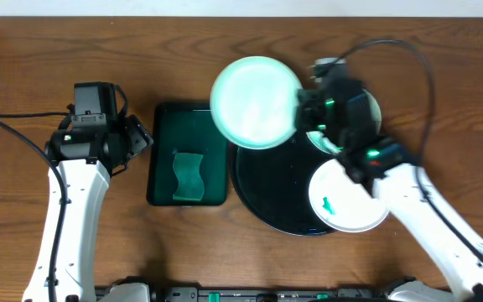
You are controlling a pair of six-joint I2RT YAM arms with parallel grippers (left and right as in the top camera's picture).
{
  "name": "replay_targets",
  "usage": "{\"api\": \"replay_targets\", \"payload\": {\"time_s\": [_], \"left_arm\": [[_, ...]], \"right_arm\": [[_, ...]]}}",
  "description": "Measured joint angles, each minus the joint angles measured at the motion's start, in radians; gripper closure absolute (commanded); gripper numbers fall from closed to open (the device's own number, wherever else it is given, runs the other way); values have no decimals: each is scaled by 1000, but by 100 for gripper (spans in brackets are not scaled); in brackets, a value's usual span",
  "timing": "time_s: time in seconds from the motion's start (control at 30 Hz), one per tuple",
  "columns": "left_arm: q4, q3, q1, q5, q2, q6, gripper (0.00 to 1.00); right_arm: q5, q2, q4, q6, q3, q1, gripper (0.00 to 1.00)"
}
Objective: Clean dirty plates on tray and stack at the side
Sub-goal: 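Carry the plate right and set it on the table beside the tray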
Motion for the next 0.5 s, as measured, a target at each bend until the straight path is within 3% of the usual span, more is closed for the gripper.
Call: {"api": "replay_targets", "payload": {"time_s": [0.5], "left_arm": [[0, 0, 0, 0, 0, 0, 20]], "right_arm": [[-176, -69, -234, 36, 0, -492, 99]]}}
